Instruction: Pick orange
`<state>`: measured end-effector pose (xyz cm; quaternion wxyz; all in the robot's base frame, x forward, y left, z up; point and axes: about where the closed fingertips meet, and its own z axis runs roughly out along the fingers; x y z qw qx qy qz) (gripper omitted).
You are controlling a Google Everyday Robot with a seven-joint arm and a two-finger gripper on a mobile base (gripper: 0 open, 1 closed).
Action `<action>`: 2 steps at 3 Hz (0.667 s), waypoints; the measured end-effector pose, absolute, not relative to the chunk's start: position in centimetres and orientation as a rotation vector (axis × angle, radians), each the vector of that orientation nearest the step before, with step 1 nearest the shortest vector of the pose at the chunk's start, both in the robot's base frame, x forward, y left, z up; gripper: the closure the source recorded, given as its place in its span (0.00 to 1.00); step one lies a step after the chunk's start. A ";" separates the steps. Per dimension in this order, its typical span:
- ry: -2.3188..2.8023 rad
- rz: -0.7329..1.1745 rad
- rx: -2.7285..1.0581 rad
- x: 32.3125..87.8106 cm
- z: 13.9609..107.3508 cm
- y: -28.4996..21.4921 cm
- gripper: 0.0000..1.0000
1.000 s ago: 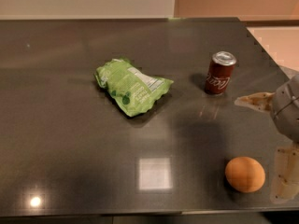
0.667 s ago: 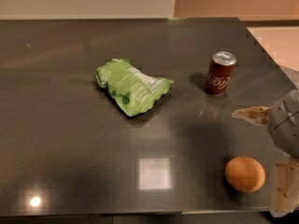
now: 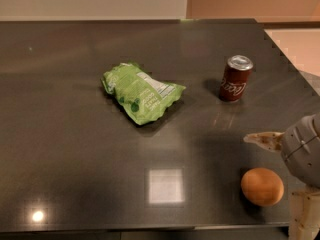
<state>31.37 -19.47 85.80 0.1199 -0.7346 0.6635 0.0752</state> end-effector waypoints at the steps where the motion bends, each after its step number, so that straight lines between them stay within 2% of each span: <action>1: 1.939 0.225 -2.159 31.0 85.1 -19.6 0.18; 2: 1.940 0.230 -2.165 30.8 84.8 -19.7 0.41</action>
Offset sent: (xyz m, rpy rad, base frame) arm -0.0109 -0.0041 -0.0127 -0.0101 0.0225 0.0099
